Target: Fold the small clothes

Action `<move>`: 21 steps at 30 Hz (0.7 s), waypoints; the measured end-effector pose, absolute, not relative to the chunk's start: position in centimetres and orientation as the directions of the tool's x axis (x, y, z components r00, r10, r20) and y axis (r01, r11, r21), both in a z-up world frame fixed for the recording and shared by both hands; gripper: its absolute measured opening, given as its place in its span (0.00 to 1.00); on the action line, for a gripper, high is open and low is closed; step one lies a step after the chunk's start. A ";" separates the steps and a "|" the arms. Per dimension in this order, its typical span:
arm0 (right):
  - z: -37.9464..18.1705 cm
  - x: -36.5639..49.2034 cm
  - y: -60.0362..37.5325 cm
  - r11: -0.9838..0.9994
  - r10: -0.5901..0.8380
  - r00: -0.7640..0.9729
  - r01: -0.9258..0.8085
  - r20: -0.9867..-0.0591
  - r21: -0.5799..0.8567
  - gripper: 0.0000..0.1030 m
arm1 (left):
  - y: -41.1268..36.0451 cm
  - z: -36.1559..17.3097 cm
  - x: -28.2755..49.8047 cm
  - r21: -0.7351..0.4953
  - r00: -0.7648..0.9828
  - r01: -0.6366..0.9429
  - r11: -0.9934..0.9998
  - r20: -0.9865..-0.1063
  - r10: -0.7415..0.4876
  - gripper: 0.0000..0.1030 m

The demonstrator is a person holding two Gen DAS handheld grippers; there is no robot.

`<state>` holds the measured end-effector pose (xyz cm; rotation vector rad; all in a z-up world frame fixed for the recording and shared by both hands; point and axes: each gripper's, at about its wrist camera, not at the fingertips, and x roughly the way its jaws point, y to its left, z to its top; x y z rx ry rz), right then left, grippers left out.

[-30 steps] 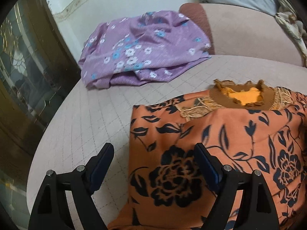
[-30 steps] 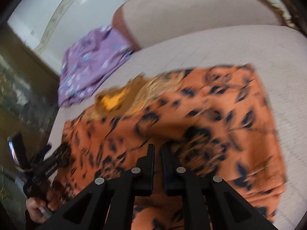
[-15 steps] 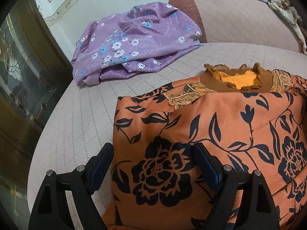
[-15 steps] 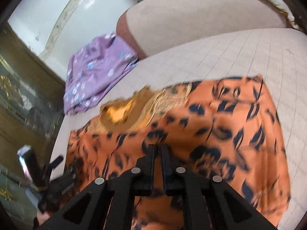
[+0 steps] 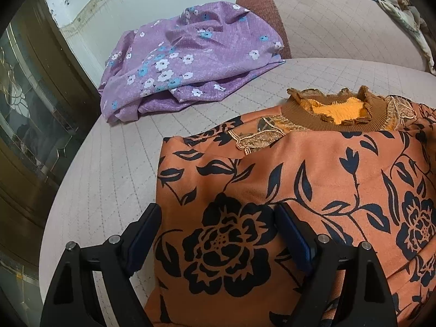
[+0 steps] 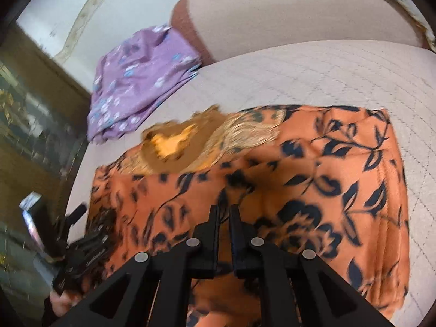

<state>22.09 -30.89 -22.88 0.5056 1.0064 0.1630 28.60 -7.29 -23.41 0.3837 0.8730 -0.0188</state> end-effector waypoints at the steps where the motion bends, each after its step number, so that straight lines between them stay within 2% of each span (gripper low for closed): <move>1: -22.8 21.8 -30.6 0.871 0.377 0.520 0.084 -0.767 0.484 0.09 | -7.2 -23.5 28.7 0.317 0.642 0.171 0.933 -0.754 0.138 0.86; 5: -23.8 19.9 -29.4 0.866 0.412 0.439 0.084 -0.798 0.493 0.09 | -6.6 -23.8 29.1 0.286 0.618 0.156 0.946 -0.775 0.132 0.93; 9: -25.3 18.5 -29.4 0.837 0.446 0.403 0.129 -0.799 0.532 0.10 | -6.0 -24.2 29.1 0.236 0.580 0.167 0.957 -0.809 0.099 0.94; 15: -25.9 17.4 -29.4 0.820 0.437 0.410 0.186 -0.801 0.542 0.07 | -6.4 -24.6 27.1 0.303 0.578 0.205 0.931 -0.805 0.135 0.94; 21: -26.0 16.3 -29.1 0.825 0.425 0.409 0.191 -0.808 0.531 0.05 | -5.5 -24.3 26.4 0.246 0.554 0.185 0.952 -0.825 0.106 0.94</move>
